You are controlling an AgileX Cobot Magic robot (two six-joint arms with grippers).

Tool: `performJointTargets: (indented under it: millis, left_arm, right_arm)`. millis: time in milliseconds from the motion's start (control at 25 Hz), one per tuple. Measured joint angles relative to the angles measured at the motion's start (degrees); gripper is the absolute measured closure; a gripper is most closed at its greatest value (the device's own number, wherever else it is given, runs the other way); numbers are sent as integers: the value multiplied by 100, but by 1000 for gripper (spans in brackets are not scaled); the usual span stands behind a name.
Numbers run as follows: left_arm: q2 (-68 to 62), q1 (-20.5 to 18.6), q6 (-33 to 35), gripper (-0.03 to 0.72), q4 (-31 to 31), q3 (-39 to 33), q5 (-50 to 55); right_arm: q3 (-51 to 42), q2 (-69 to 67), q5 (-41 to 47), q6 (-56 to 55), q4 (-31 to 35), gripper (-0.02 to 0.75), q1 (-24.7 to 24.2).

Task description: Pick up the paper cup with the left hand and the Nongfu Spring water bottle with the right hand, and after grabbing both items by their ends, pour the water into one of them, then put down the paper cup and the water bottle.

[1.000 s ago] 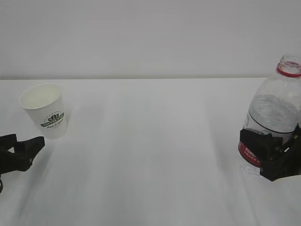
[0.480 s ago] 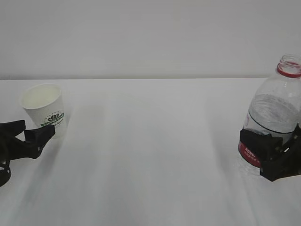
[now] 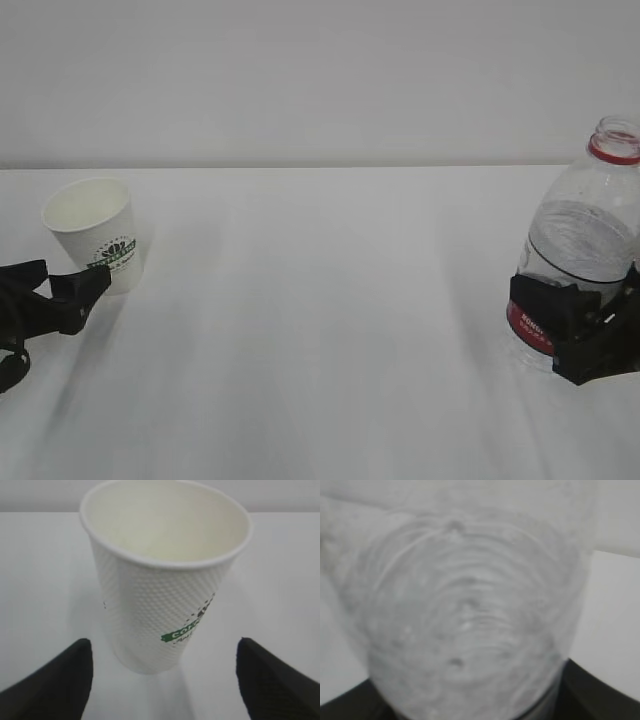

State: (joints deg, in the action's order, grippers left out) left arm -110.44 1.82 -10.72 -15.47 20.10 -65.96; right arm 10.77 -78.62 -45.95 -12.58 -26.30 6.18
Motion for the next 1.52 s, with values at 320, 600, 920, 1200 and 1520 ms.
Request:
performJointTargets:
  millis: [320, 600, 920, 1200, 1520]
  left_arm:
    - [-315, 0, 0, 16, 10, 138, 0]
    - [-449, 0, 0, -3, 10, 442, 0]
    - [-587, 0, 0, -3, 10, 585, 0]
    - [-797, 0, 0, -4, -156, 976, 0]
    - [-810, 0, 0, -4, -184, 1218, 0]
  right_arm:
    - [0, 0, 0, 0, 0, 288, 0]
    - [0, 0, 0, 0, 0, 288, 0]
    - [0, 0, 0, 0, 0, 288, 0]
    - [0, 0, 0, 0, 0, 288, 0]
    - [0, 0, 0, 0, 0, 288, 0]
